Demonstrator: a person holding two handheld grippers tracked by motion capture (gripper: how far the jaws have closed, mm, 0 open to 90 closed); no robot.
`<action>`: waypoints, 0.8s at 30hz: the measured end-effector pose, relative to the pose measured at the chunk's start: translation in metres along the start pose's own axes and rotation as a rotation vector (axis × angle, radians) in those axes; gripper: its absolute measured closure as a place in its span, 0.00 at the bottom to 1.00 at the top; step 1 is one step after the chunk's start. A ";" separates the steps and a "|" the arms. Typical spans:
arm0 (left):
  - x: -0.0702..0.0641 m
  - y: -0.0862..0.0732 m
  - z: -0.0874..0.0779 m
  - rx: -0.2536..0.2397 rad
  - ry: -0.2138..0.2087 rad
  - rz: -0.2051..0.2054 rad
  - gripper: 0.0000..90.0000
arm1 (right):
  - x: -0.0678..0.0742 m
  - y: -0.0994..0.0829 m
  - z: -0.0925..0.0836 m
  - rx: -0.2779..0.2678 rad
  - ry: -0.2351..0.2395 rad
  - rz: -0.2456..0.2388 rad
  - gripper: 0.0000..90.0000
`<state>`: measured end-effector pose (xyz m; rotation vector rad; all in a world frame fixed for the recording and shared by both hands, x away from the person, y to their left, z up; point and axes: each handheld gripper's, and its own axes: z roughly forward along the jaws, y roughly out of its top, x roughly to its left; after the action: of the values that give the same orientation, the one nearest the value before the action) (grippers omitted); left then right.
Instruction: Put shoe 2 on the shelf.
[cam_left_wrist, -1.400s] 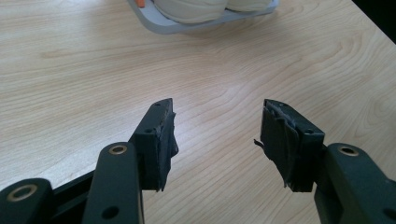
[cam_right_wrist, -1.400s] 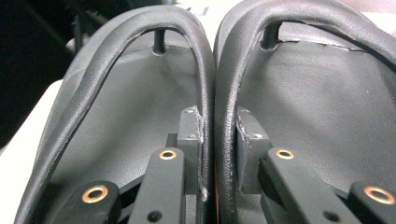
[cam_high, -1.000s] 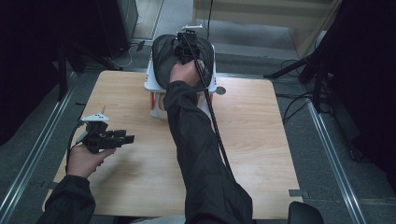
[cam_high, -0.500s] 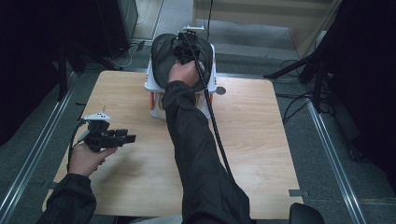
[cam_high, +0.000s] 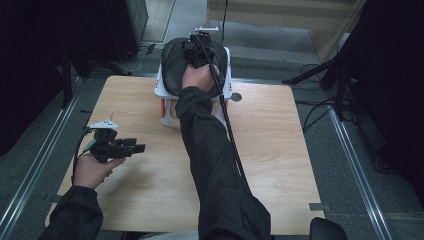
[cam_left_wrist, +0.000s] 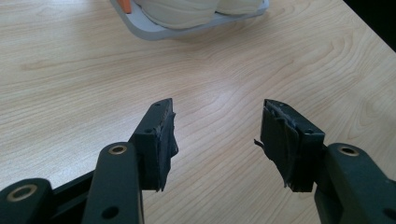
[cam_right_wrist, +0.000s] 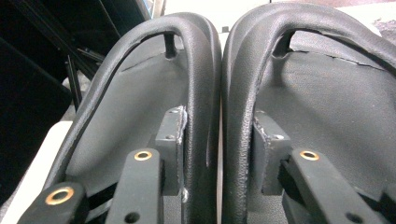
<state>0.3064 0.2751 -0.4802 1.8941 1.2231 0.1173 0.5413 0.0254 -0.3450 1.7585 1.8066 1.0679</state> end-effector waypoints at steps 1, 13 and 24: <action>0.000 0.000 0.000 0.000 0.000 0.000 0.50 | 0.000 0.000 0.000 0.000 0.000 0.000 0.70; 0.000 0.000 0.001 -0.003 -0.001 0.001 0.50 | 0.000 0.000 -0.002 0.001 -0.027 0.000 0.75; 0.000 0.004 0.005 0.004 -0.002 0.003 0.50 | -0.003 0.001 -0.003 0.023 0.022 0.012 0.65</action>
<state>0.3112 0.2716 -0.4806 1.8989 1.2198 0.1151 0.5399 0.0213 -0.3433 1.7791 1.8309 1.0799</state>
